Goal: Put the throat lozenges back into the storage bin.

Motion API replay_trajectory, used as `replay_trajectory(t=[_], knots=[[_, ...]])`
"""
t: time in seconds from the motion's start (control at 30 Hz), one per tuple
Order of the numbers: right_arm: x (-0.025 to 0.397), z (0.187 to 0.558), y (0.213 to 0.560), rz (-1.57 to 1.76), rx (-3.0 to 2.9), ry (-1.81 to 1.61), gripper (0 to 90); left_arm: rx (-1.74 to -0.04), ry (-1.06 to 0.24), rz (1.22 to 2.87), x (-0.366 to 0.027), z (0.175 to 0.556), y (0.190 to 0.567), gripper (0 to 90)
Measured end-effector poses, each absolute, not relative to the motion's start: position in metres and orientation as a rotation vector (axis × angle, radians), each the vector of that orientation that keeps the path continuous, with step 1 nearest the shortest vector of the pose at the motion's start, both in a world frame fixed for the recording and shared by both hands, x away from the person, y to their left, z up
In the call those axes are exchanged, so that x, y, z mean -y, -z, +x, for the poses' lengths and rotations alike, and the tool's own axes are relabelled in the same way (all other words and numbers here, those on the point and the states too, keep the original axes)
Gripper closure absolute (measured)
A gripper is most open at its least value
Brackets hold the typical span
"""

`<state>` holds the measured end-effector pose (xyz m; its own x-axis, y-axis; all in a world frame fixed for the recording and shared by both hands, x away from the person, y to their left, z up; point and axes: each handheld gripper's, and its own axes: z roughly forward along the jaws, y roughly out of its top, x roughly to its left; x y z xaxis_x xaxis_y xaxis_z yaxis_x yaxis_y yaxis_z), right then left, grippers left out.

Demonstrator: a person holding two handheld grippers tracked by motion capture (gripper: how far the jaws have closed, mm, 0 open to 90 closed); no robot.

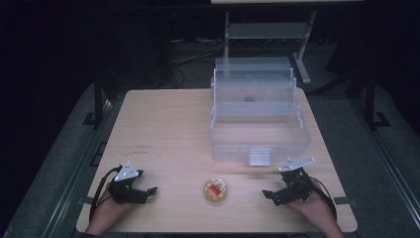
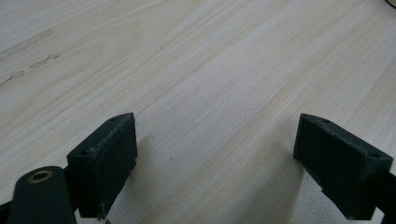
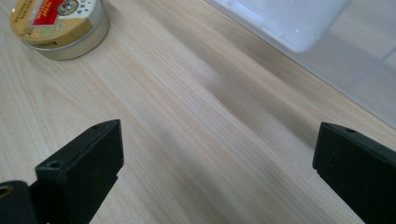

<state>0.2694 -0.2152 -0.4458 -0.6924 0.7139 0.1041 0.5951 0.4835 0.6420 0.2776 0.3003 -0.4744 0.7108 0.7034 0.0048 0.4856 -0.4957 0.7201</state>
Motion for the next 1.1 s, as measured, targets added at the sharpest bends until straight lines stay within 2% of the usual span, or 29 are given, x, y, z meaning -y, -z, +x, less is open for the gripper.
replay_trajectory(t=[0.2, 1.1], knots=[[0.212, 0.268, 0.438, 1.107, -2.543, -1.042, 4.7, -0.900, -0.388, 2.194, -0.300, 0.278, 0.474, 12.5], [0.180, 0.279, 0.421, 1.010, -2.607, -1.049, 6.2, -0.900, -0.390, 2.191, -0.300, 0.278, 0.475, 12.5]])
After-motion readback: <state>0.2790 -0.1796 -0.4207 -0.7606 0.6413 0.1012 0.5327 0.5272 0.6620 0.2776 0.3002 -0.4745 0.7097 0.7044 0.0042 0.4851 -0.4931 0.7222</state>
